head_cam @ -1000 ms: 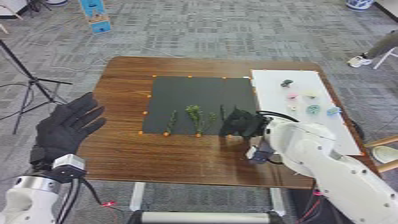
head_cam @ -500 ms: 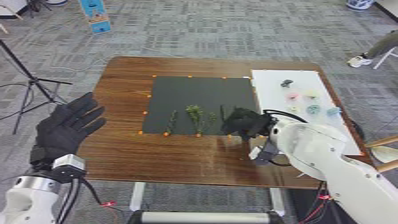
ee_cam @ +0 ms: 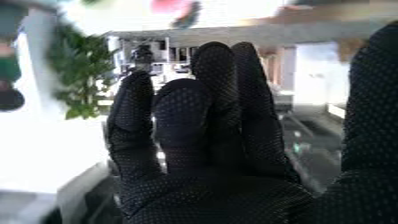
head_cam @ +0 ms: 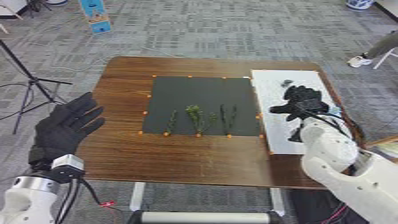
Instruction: Arrange flowers
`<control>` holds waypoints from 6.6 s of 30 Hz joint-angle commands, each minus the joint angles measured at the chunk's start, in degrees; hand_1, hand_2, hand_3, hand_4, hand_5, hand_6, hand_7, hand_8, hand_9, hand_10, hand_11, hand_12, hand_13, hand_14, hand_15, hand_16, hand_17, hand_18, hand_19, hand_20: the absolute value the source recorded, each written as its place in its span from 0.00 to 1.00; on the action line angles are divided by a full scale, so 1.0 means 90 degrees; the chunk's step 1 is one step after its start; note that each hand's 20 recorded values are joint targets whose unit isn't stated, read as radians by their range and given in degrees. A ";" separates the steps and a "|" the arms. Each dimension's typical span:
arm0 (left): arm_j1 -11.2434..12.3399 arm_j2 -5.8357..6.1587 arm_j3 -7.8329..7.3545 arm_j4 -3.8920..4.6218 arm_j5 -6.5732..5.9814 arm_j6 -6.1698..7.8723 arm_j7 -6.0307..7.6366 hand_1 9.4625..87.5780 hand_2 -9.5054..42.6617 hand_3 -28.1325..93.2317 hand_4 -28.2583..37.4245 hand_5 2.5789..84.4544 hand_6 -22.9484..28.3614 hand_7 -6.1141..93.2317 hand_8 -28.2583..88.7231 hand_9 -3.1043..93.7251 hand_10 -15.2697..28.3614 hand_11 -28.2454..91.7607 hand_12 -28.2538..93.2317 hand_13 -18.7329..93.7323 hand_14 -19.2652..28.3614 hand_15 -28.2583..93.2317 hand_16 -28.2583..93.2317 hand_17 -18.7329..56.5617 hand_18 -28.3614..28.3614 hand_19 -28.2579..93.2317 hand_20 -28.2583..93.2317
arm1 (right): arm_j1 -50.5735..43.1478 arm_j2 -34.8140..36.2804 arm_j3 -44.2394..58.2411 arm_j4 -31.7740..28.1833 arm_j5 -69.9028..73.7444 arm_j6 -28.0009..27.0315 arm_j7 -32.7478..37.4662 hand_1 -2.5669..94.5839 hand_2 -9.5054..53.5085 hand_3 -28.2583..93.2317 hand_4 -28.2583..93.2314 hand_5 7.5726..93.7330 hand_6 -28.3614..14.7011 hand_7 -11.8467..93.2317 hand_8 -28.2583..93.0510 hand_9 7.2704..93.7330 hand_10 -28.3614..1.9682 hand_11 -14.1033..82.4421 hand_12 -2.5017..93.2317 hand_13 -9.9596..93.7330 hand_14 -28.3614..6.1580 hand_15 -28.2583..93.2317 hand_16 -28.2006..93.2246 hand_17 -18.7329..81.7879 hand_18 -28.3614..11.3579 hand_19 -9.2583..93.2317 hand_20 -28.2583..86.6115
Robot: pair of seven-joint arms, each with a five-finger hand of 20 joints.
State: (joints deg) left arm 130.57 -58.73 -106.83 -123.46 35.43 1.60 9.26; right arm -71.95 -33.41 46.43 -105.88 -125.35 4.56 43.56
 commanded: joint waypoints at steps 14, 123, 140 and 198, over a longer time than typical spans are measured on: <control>0.0133 -0.0079 -0.0014 -0.0103 -0.0027 0.0068 0.0078 0.17 0.07 0.83 0.00 0.40 0.53 0.27 0.16 0.33 0.62 0.42 0.38 0.38 0.69 0.49 0.25 0.13 0.87 0.60 0.34 | 0.1013 0.0249 -0.1570 0.1308 -0.0321 0.0483 -0.0556 0.31 0.00 0.91 0.00 0.41 0.63 0.35 0.14 0.35 0.36 0.75 0.51 0.50 0.36 0.90 0.55 0.37 0.18 0.79 0.62; -0.1396 0.1066 0.0354 0.0183 0.0268 -0.0445 -0.0033 0.16 0.07 0.82 0.00 0.40 0.52 0.27 0.16 0.33 0.62 0.42 0.38 0.38 0.69 0.49 0.25 0.13 0.88 0.60 0.33 | 0.4889 -0.4991 -0.6850 0.4047 -0.0090 0.3801 -0.1468 0.53 0.00 0.91 0.00 0.76 0.69 0.53 0.28 0.76 0.66 0.59 0.69 0.74 0.56 0.89 0.58 0.48 0.24 0.83 0.64; -0.1639 0.1090 0.0552 0.0269 0.0246 -0.0501 -0.0069 0.16 0.07 0.83 0.00 0.40 0.53 0.26 0.16 0.33 0.62 0.42 0.38 0.38 0.69 0.49 0.25 0.13 0.88 0.60 0.33 | 0.4813 -0.5198 -0.6870 0.4181 -0.0146 0.3804 -0.1351 0.54 0.00 0.90 0.00 0.77 0.71 0.52 0.26 0.77 0.67 0.58 0.68 0.74 0.56 0.89 0.58 0.48 0.24 0.84 0.64; -0.1114 0.0925 0.0189 0.0066 0.0247 -0.0323 0.0016 0.16 0.07 0.83 0.00 0.40 0.53 0.26 0.16 0.33 0.62 0.42 0.38 0.38 0.69 0.49 0.25 0.13 0.88 0.60 0.33 | 0.4456 -0.3375 -0.5181 0.1964 0.0490 0.0224 -0.4272 0.31 0.56 1.00 0.10 0.49 0.80 0.31 0.11 0.80 0.56 0.92 0.43 0.75 0.41 0.99 0.61 0.46 0.16 0.88 0.69</control>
State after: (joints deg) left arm 120.05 -49.85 -104.79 -122.32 37.82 -1.78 9.14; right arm -32.80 -62.96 0.19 -88.58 -120.83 7.29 6.06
